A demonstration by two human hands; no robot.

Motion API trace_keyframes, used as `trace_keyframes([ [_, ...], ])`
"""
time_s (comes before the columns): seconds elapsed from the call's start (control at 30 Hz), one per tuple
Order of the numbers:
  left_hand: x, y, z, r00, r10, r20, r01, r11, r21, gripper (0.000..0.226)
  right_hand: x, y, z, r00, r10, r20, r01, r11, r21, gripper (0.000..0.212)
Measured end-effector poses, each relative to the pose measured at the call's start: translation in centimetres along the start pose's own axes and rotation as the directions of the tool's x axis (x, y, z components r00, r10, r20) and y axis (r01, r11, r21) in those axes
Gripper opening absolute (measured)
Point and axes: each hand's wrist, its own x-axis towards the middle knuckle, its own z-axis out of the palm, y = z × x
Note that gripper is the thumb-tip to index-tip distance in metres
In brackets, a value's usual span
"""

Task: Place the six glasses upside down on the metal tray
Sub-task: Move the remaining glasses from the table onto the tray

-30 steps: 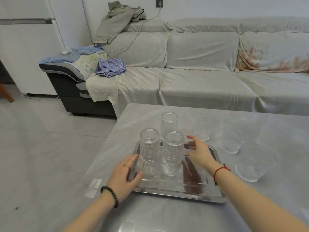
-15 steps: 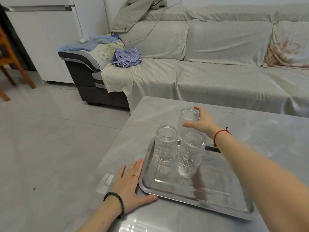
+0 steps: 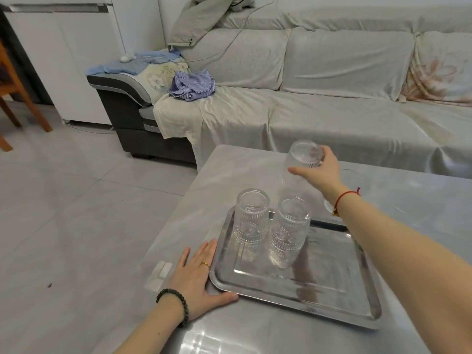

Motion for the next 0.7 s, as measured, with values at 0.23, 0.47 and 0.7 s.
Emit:
trace_keyframes([
  [0.23,-0.2,0.0,0.0,1.000,0.014,-0.016,-0.014,1.000,0.012,0.124,-4.7,-4.2,-7.5,0.982,-0.186,-0.012,0.185,0.980,-0.073,0.062],
  [0.47,-0.3,0.2,0.0,0.999,0.017,-0.031,-0.016,0.999,0.040,0.132,-10.5,0.0,-9.7,0.995,-0.096,0.008,0.096,0.986,-0.136,0.069],
  [0.7,-0.3,0.1,0.1,0.999,0.020,-0.049,-0.019,0.999,0.030,0.132,-12.9,5.0,-7.2,0.997,0.070,-0.006,-0.071,0.994,-0.089,0.076],
])
